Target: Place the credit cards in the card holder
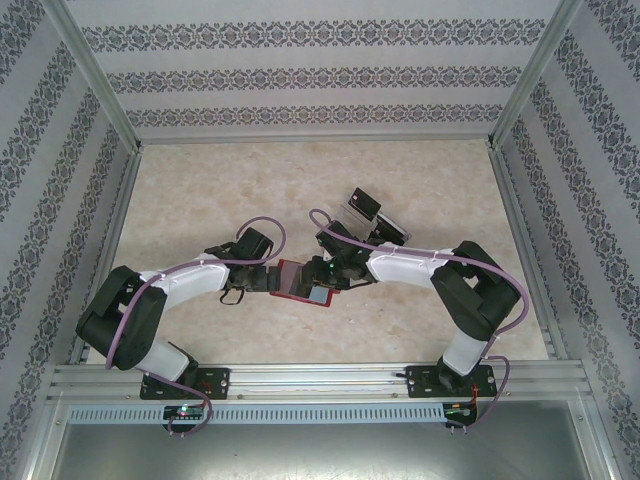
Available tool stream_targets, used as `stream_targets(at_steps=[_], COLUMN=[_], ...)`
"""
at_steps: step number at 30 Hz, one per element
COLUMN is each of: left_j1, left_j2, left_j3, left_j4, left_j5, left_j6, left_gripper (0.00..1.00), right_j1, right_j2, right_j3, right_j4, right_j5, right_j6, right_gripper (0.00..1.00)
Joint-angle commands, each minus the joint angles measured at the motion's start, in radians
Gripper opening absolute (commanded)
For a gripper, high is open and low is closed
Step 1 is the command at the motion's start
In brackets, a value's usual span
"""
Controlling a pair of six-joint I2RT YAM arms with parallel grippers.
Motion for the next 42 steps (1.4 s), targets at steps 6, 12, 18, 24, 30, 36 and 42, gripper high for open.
stream_targets(at_steps=[6, 12, 18, 24, 30, 36, 42], left_j1=[0.006, 0.005, 0.006, 0.004, 0.003, 0.003, 0.003], left_j2=[0.025, 0.025, 0.025, 0.022, 0.027, 0.03, 0.031], left_j3=[-0.035, -0.041, -0.043, -0.042, -0.042, -0.047, -0.051], left_j4=[0.082, 0.092, 0.098, 0.105, 0.114, 0.124, 0.137], left_j5=[0.072, 0.079, 0.087, 0.095, 0.103, 0.108, 0.113], left_j6=[-0.023, -0.026, -0.027, -0.032, -0.033, -0.033, -0.036], left_gripper=[0.97, 0.97, 0.97, 0.97, 0.96, 0.96, 0.96], right_j1=[0.018, 0.028, 0.036, 0.048, 0.053, 0.062, 0.074], right_j2=[0.054, 0.08, 0.098, 0.091, 0.08, 0.115, 0.153], right_j3=[0.06, 0.095, 0.132, 0.193, 0.223, 0.258, 0.301], right_j4=[-0.037, -0.05, -0.095, -0.267, -0.349, -0.36, -0.372], right_j5=[0.001, -0.004, 0.008, 0.108, 0.149, 0.14, 0.131], right_j6=[-0.025, -0.031, -0.044, -0.096, -0.121, -0.123, -0.121], right_gripper=[0.43, 0.42, 0.46, 0.57, 0.58, 0.59, 0.59])
